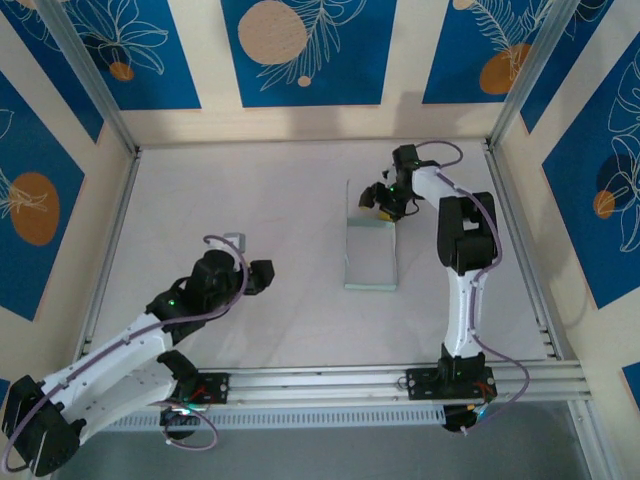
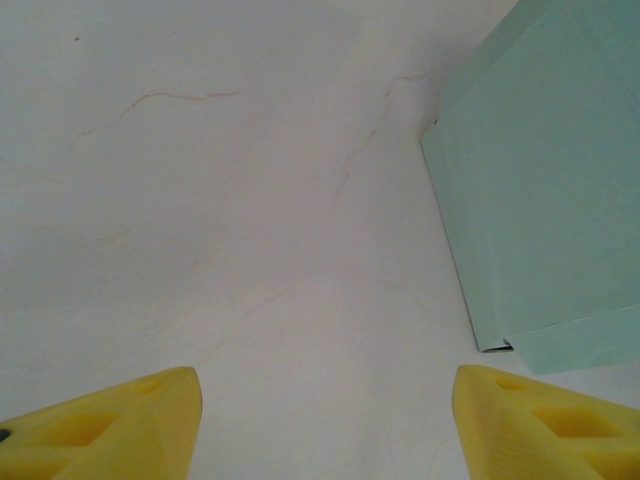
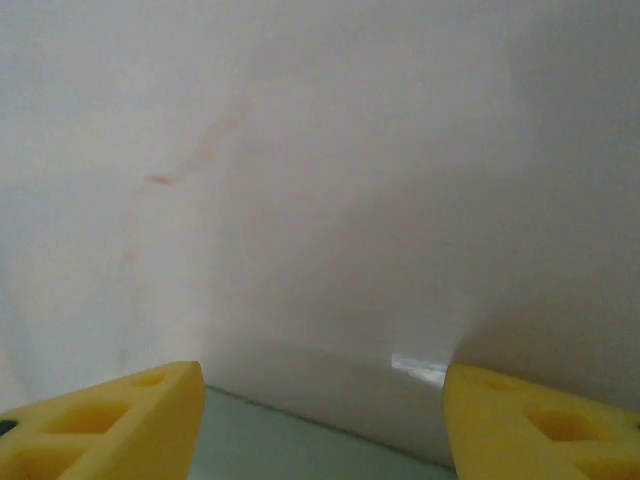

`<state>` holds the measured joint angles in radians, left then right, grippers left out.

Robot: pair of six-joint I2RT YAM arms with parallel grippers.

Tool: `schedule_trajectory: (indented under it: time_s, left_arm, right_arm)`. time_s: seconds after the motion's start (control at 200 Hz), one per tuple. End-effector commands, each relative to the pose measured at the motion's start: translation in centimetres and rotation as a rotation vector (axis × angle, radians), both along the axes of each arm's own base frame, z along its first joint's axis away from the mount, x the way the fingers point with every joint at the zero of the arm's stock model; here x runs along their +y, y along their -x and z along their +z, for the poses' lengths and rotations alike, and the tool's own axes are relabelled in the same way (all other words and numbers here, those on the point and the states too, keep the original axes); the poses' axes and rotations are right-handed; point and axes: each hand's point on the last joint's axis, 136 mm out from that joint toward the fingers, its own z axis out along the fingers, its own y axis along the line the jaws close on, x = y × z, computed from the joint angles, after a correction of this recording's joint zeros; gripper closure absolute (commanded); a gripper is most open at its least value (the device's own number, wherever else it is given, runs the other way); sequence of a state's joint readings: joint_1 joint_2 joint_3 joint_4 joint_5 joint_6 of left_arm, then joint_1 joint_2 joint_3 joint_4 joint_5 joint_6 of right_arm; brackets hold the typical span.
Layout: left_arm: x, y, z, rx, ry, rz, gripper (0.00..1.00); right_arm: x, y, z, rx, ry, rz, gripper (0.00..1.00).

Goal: Fold the paper box

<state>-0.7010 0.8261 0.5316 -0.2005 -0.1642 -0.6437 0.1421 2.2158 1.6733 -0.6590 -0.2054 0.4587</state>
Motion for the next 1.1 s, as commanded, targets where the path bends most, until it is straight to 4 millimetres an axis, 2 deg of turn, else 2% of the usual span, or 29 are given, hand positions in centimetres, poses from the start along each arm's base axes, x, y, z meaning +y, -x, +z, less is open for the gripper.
schedule_trajectory:
  time_s: [0.0, 0.21, 0.28, 0.385, 0.46, 0.575, 0.73, 0.825, 0.97, 1.095]
  left_arm:
    - [-0.4, -0.3, -0.1, -0.019, -0.019, -0.017, 0.31]
    - [1.3, -1.5, 1.2, -0.058, -0.039, 0.097, 0.27]
    - [2.2, -1.7, 2.0, -0.071, -0.052, 0.139, 0.26]
    - [4.4, -1.8, 3.1, -0.102, -0.083, 0.241, 0.26]
    - [5.9, -1.7, 3.6, -0.107, -0.120, 0.305, 0.26]
    - [6.5, -1.4, 3.6, -0.084, -0.164, 0.313, 0.26]
    - [5.6, -0.7, 2.3, -0.016, -0.185, 0.247, 0.27]
    - [5.8, -0.3, 1.6, 0.006, -0.204, 0.236, 0.28]
    - [5.8, 0.2, 1.3, 0.009, -0.202, 0.217, 0.30]
    - [5.5, 0.4, 0.6, 0.030, -0.194, 0.200, 0.31]
  right_arm:
    - [0.9, 2.0, 1.3, 0.044, -0.115, 0.005, 0.35]
    - [0.9, 6.6, 2.5, 0.036, -0.149, -0.096, 0.35]
    - [0.8, 9.1, 2.2, 0.059, -0.162, -0.160, 0.38]
    - [1.6, 13.0, 1.5, 0.080, -0.137, -0.203, 0.41]
    - [2.7, 15.5, 1.8, 0.065, -0.118, -0.198, 0.42]
    - [2.5, 18.6, 1.9, 0.030, 0.008, -0.172, 0.45]
    - [0.2, 19.7, 4.0, -0.079, 0.219, -0.079, 0.60]
    - [0.1, 20.2, 5.2, -0.133, 0.323, 0.028, 0.60]
    - [2.0, 21.2, 5.2, -0.157, 0.402, 0.259, 0.60]
    - [2.4, 20.9, 4.3, -0.151, 0.492, 0.342, 0.60]
